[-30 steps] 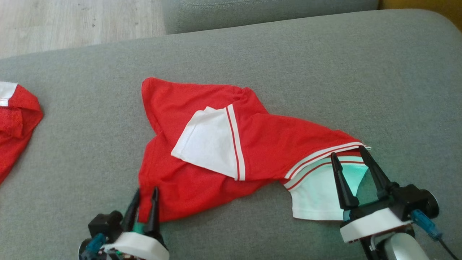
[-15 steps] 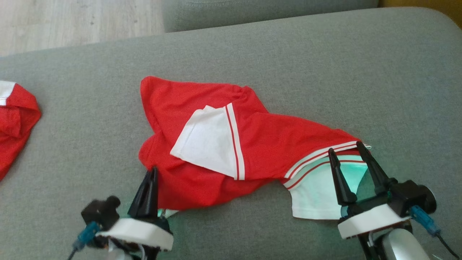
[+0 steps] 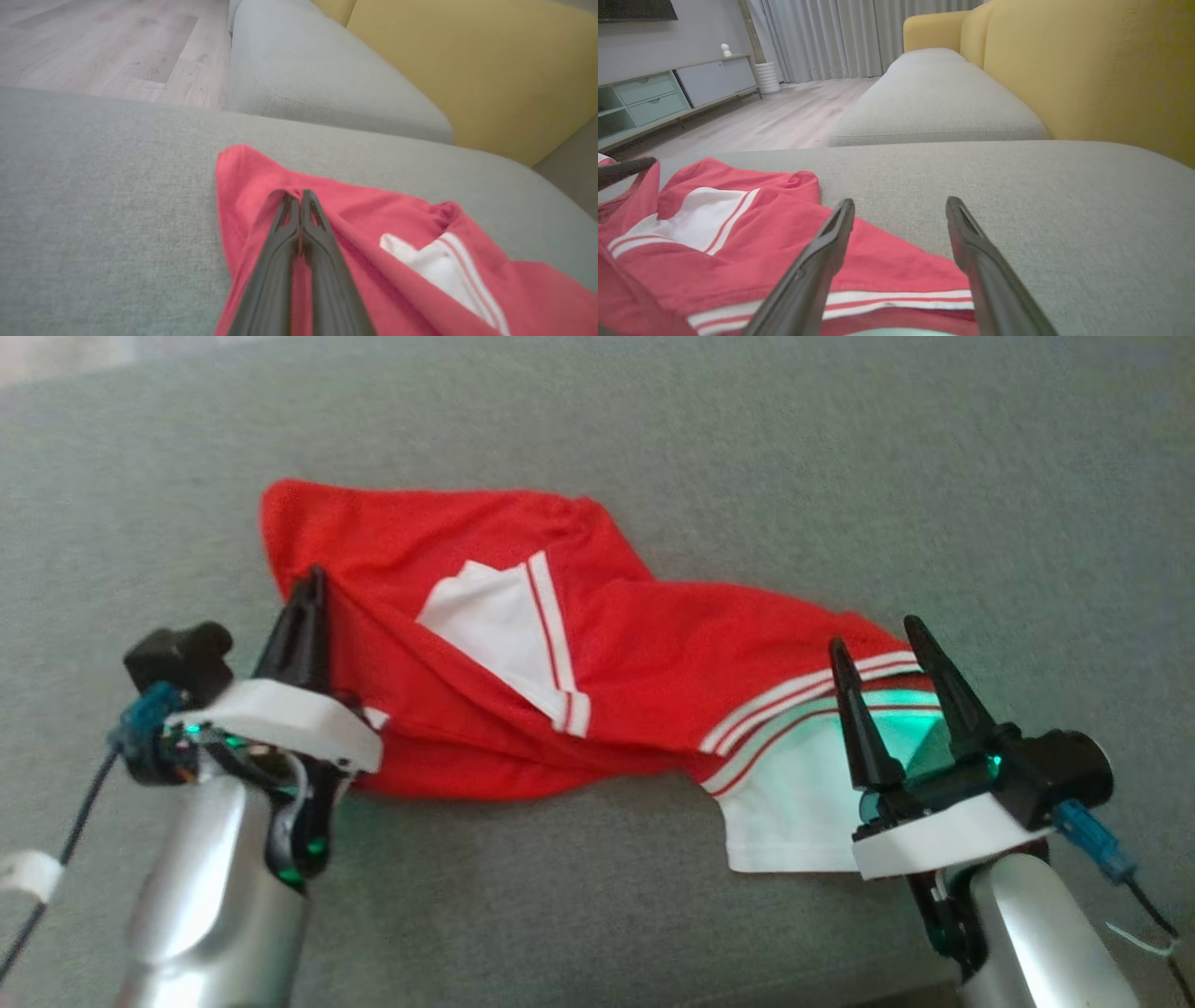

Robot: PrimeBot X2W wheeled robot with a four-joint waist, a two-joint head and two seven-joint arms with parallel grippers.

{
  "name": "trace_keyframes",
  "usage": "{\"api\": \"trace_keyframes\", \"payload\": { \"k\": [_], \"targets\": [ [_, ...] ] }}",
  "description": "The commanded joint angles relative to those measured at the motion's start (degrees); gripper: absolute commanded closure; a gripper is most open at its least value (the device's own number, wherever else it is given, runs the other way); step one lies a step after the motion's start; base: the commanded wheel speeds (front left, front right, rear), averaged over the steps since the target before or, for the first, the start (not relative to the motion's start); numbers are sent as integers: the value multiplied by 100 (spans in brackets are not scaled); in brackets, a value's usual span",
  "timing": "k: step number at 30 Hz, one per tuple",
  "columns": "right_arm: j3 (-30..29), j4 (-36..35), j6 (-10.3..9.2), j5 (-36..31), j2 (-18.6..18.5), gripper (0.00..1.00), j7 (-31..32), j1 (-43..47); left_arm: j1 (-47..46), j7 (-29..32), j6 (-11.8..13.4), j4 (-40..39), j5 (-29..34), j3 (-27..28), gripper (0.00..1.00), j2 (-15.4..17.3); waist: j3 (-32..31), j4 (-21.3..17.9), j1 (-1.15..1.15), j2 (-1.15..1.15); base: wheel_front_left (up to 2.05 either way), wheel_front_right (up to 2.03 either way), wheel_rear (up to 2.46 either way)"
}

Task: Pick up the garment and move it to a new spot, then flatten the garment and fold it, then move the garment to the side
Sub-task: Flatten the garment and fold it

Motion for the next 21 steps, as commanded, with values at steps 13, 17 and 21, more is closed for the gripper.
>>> {"api": "trace_keyframes", "payload": {
  "k": [13, 17, 21],
  "targets": [
    [28, -71, -4, 11, 109, 0, -62, 23, 59, -119, -65, 301, 11, 280, 0, 450, -22, -157, -1, 0, 0, 0, 0],
    [25, -82, -4, -7, 89, 0, -62, 73, 524, -62, -48, -281, -93, 292, 0, 455, -178, -16, -1, 0, 0, 0, 0],
    [33, -88, -4, -15, 73, 0, -62, 134, 1076, 96, 44, -961, -220, 334, 0, 469, -292, 74, -1, 0, 0, 0, 0]
  ]
}}
